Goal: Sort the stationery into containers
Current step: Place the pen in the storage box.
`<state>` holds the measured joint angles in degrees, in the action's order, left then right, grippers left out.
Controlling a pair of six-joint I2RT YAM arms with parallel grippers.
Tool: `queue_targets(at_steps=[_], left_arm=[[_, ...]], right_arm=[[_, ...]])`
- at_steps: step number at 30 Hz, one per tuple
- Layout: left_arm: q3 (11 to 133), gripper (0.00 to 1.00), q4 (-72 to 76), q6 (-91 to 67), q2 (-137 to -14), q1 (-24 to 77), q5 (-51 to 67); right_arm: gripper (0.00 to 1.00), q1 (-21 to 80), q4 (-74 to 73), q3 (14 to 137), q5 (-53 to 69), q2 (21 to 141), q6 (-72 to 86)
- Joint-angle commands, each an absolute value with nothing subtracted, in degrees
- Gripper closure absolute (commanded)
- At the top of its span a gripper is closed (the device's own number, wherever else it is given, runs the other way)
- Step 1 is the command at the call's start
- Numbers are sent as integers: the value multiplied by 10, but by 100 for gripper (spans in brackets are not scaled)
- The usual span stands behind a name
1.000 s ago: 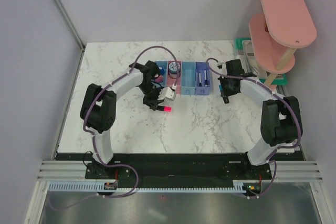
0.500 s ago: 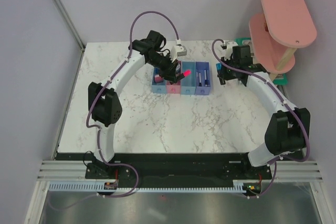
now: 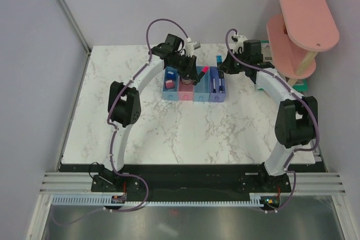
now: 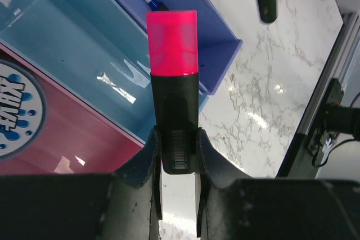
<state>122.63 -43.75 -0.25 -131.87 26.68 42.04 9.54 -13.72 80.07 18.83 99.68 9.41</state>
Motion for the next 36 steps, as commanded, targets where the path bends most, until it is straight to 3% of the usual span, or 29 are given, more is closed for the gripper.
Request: queue_targets(at_steps=[1,21,30,36], left_arm=[[1262,98,-346,-98,-1324,265,382],[1274,96,-331,-110,-1363,265,350],[1266,75,-331,-100,-1363,265,366],[1264,64,-331,-98,-1364,265,380]], right_arm=[[100,107,-70,835,254,1049,137],[100,152,-26,849,270,1116,156],[70,159,-32,849,265,1119,144],[62,160,-37,847,262,1116,141]])
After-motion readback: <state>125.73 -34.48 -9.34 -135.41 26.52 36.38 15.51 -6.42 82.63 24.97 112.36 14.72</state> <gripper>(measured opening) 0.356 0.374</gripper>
